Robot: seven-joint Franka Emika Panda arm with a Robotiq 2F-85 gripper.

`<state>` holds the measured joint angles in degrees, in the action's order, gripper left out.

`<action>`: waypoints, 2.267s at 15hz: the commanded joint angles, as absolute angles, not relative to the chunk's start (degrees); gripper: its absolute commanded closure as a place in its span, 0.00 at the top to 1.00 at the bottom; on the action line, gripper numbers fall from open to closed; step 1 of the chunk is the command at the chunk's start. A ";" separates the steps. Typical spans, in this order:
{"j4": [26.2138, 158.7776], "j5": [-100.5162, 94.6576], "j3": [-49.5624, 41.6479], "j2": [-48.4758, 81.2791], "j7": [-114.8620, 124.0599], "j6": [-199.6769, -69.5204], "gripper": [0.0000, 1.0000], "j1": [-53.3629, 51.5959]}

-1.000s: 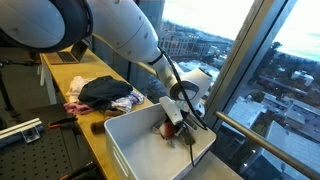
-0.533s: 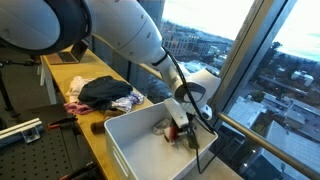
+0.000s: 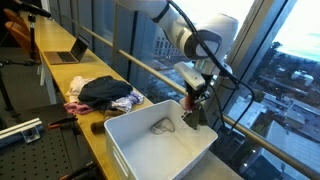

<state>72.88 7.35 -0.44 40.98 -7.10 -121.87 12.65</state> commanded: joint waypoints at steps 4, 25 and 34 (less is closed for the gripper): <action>93.82 6.68 0.62 21.34 -5.53 -128.73 0.05 5.53; 142.68 8.22 6.96 -13.03 6.44 -142.08 1.00 -8.49; 139.28 7.19 -2.30 -18.48 -3.97 -136.08 1.00 -2.28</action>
<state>139.37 7.03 -2.77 -18.49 -3.92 -136.24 -2.71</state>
